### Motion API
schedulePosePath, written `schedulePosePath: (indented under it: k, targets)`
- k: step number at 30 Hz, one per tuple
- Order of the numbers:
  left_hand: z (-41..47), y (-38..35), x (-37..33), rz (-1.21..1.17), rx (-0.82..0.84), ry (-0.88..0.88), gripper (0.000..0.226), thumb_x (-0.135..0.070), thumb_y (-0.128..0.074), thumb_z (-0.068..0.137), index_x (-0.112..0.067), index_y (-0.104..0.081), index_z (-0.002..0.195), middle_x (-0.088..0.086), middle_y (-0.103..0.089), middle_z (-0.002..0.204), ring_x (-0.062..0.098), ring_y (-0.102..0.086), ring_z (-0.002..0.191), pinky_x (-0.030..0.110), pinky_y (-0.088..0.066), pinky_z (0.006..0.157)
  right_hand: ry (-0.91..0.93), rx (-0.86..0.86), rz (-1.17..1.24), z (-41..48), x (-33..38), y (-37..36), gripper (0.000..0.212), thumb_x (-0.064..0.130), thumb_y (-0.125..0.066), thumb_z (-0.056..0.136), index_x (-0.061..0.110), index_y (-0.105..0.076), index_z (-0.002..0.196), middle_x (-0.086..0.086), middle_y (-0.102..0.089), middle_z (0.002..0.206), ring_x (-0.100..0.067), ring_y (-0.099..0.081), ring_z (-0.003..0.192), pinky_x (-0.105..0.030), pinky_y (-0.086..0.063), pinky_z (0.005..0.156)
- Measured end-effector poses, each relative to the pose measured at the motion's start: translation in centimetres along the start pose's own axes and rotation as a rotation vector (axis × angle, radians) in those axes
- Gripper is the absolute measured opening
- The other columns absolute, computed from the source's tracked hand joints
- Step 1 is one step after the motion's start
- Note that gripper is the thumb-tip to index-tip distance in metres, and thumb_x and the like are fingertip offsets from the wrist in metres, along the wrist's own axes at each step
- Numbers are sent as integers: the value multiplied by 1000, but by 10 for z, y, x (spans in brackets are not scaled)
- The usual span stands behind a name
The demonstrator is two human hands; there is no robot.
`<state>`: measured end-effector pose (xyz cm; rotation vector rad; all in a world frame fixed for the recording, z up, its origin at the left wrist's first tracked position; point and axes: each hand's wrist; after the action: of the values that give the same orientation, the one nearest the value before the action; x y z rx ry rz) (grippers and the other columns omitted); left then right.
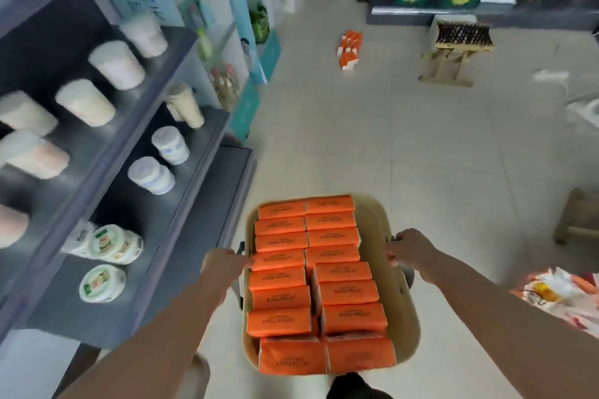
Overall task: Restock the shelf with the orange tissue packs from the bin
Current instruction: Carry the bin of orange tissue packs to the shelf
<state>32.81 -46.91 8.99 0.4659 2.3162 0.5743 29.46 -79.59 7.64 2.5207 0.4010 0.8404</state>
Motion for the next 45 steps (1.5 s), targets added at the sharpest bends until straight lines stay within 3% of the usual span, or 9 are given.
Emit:
schedulePosePath:
  k: [7,13,20,30,37,42,45]
  targets:
    - [36,-95,-167,58,125,-128,21,-1,-69,68,-5,-49,64,10,-44,65,16,-40,57,24,-28,52,-40,-130,147,70,12,143,19,4,-58,83,3,-56,65,-12,-64,65,-23,-64,65,-27,-45,61]
    - [88,-145,-283,59,227,-201,39,-6,-78,65,-10,-40,55,8,-43,61,17,-40,55,24,-30,51,-76,-190,258,131,45,213,24,3,-59,83,4,-51,61,-12,-60,63,-19,-56,57,-25,-38,54]
    - [168,-195,-441,182,294,-320,33,-20,-82,67,-6,-52,66,9,-54,68,20,-55,64,27,-42,57,-121,-279,348,219,104,291,22,7,-57,85,5,-52,64,-10,-60,62,-18,-53,57,-26,-36,54]
    - [254,-297,-632,251,287,-294,28,-11,-80,67,-3,-54,72,13,-53,71,21,-51,60,27,-40,54,-215,-254,477,364,154,412,14,2,-58,83,1,-55,70,-15,-61,69,-19,-55,59,-24,-37,54]
    - [293,-407,-785,229,261,-289,34,-12,-81,66,-7,-47,67,11,-48,69,21,-47,59,27,-37,56,-264,-229,543,486,183,561,16,-3,-51,85,0,-58,71,-12,-59,63,-16,-52,49,-19,-34,43]
    - [306,-478,-882,261,275,-269,35,-16,-82,65,-2,-51,72,11,-51,66,23,-52,57,28,-45,57,-326,-191,720,547,196,666,9,-12,-54,81,-6,-60,77,-17,-62,70,-25,-58,59,-25,-50,52]
    - [324,-514,-936,269,268,-274,37,-16,-80,67,3,-56,88,13,-57,75,23,-57,66,28,-42,52,-324,-137,740,583,206,711,11,-11,-58,81,-3,-60,73,-16,-62,69,-23,-58,60,-27,-49,57]
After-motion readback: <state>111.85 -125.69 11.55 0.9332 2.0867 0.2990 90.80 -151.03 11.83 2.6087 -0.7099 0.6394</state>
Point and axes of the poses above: each hand's wrist, its own z-axis towards the middle knuckle, its own y-axis out of the back of the hand, x = y × z
